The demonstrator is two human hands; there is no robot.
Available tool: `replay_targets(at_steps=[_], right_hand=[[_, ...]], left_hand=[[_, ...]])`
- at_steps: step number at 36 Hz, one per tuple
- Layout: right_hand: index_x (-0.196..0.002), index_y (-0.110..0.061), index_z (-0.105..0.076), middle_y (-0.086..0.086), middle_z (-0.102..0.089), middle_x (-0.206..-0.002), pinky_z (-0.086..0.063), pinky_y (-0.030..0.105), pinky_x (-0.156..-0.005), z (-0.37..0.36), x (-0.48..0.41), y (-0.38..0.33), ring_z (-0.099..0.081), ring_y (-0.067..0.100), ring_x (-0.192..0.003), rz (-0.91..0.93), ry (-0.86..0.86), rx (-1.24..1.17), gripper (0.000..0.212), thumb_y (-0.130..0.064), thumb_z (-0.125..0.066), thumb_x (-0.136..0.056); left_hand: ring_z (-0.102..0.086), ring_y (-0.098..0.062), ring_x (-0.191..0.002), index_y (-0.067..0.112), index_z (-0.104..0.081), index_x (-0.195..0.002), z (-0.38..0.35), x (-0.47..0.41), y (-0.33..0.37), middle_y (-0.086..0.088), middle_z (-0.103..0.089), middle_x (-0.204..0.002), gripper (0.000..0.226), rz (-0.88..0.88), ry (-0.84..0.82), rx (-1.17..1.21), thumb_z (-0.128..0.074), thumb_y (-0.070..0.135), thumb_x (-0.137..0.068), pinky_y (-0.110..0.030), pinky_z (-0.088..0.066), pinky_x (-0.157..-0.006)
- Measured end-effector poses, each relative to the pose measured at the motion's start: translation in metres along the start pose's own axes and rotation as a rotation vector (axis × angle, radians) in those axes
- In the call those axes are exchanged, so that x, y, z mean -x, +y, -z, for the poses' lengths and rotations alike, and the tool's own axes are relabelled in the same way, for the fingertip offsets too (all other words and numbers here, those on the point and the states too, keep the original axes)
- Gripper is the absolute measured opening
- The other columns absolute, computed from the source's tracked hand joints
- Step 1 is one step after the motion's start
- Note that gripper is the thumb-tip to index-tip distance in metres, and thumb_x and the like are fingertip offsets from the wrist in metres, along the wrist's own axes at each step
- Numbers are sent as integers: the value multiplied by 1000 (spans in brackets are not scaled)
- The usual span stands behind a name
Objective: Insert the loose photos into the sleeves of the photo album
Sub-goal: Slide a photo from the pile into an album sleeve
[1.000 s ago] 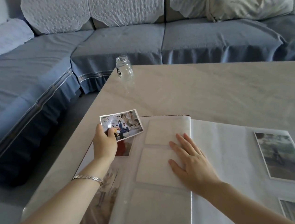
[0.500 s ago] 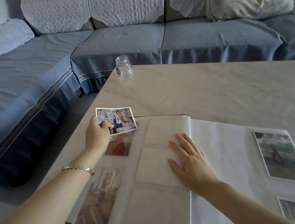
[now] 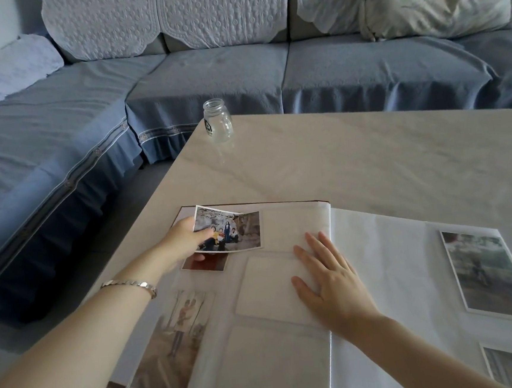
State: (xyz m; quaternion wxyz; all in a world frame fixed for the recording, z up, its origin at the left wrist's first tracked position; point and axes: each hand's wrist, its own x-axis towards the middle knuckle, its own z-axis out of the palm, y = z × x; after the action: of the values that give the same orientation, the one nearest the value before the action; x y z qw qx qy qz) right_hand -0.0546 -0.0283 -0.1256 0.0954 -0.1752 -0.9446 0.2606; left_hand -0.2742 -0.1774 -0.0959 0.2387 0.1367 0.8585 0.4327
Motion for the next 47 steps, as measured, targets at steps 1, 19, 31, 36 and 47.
replay_targets(at_steps=[1, 19, 31, 36, 47], right_hand=[[-145, -28, -30, -13, -5, -153, 9, 13, -108, 0, 0, 0, 15, -2, -135, 1, -3, 5, 87, -66, -6, -70], [-146, -26, -27, -12, -2, -154, 13, 8, -105, 4, 3, -2, 15, -3, -135, -23, 0, -29, 88, -66, -8, -70], [-147, -13, -22, -6, -20, -153, 2, 2, -101, 19, 21, 5, -12, 4, -141, -170, 18, -218, 71, -41, -54, -90], [-147, -15, -24, -7, -20, -154, 2, 2, -101, 20, 20, 5, -11, 3, -141, -171, 16, -216, 71, -42, -56, -89], [-145, -18, -29, -8, -25, -152, -1, -1, -98, 25, 19, 11, -17, 2, -140, -166, 1, -247, 73, -42, -62, -85]], left_hand=[[-51, -13, -90, 8, -50, -130, 1, -2, 1, 5, -52, -114, 36, 30, -30, 14, -53, 11, -95, -14, -47, -42], [-54, -18, -97, 18, -45, -112, -50, 18, 22, 4, -54, -103, 43, -201, 36, -195, -73, 25, -79, -34, -43, -87], [-62, -19, -57, 6, -58, -106, -46, 19, 27, -10, -70, -83, 39, -75, 145, 131, -78, 4, -73, -40, -56, -72], [-50, -22, -62, -4, -61, -74, -45, 19, 34, -25, -58, -70, 25, -144, 135, -25, -70, 18, -81, -30, -36, -64], [-61, -24, -95, 8, -60, -114, -40, 7, 55, -9, -63, -104, 62, -8, 164, -86, -88, 20, -60, -29, -46, -79]])
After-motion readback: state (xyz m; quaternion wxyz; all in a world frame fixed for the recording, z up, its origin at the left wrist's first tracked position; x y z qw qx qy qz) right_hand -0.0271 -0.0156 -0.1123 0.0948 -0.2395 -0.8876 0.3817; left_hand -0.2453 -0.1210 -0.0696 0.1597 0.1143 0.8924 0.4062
